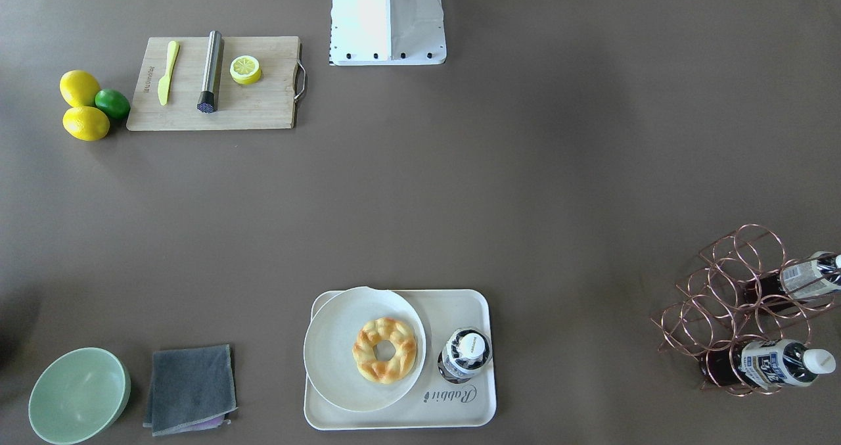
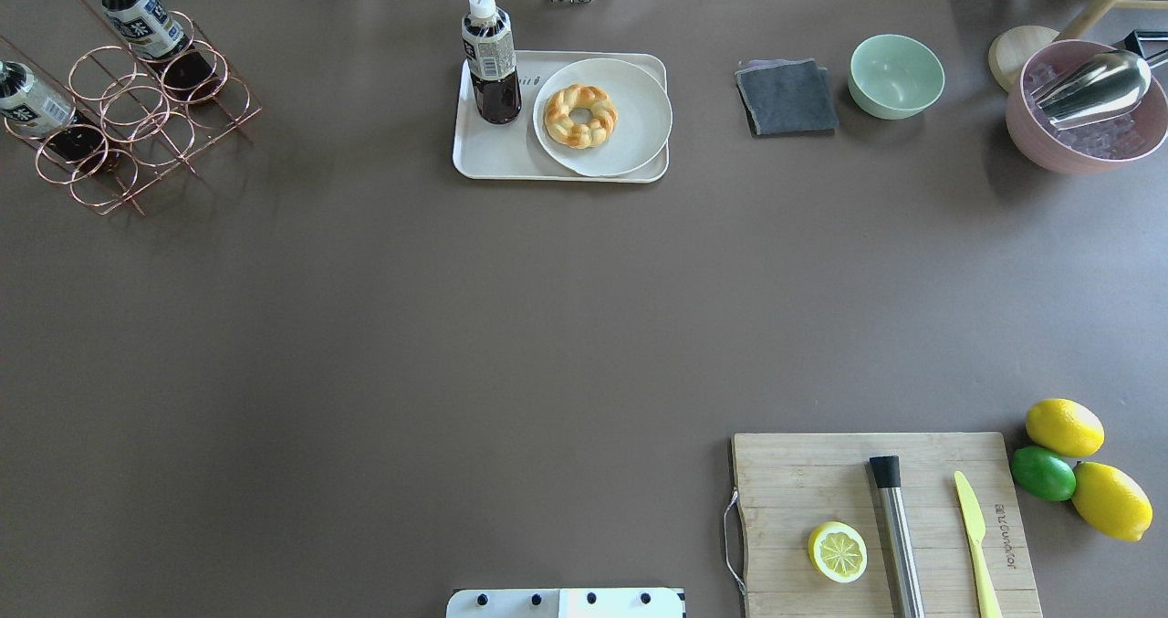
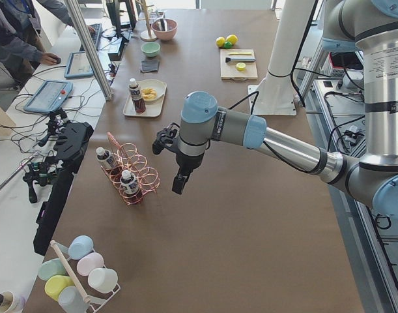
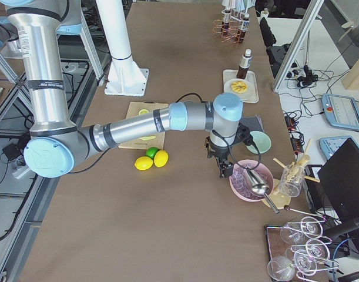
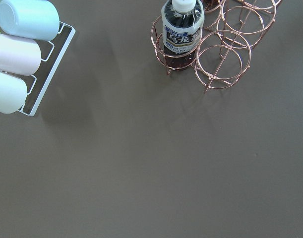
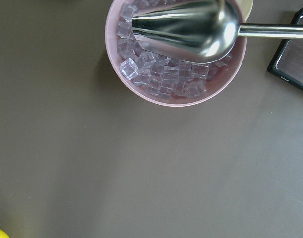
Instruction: Place tea on tray
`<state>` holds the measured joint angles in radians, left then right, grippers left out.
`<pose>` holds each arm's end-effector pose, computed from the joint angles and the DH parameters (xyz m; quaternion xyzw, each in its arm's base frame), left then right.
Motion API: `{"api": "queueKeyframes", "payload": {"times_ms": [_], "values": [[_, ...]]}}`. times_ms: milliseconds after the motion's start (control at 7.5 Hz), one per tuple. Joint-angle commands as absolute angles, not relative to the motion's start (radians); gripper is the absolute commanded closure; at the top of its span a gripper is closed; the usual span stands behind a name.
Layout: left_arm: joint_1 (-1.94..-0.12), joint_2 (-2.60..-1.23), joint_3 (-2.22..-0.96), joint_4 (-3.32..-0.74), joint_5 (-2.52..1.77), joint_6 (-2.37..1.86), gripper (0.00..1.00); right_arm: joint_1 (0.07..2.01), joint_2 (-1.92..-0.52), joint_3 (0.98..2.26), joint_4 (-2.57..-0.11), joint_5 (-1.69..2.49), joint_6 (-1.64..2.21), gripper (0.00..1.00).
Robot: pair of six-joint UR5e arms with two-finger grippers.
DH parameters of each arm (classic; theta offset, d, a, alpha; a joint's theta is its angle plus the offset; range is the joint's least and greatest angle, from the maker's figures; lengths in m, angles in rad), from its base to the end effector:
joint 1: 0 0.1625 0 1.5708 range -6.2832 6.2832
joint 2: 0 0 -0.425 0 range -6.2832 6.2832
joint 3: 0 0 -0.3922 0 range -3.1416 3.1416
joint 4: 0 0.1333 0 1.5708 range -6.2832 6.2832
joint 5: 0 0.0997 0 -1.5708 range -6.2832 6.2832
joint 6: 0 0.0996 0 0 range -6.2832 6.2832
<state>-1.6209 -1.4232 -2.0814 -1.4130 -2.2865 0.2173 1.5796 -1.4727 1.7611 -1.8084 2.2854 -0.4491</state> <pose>-0.0888 -0.4131 0.4969 0.1415 0.3325 0.1136 0.9255 0.0726 -0.5204 0.5440 0.1025 -0.3351 -0.2132 0.9120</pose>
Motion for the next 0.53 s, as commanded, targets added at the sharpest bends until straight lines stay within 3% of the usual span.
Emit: {"api": "queueKeyframes", "payload": {"times_ms": [0, 400], "values": [[-1.621, -1.385, -2.069, -1.434, -2.287, 0.219, 0.02, 1.640, -1.509, 1.655, -1.678, 2.345, -0.502, 0.00], [-1.617, -1.350, -2.016, -1.534, -2.287, 0.216, 0.02, 1.640, -1.508, 1.664, -1.678, 2.347, -0.494, 0.00]]}}
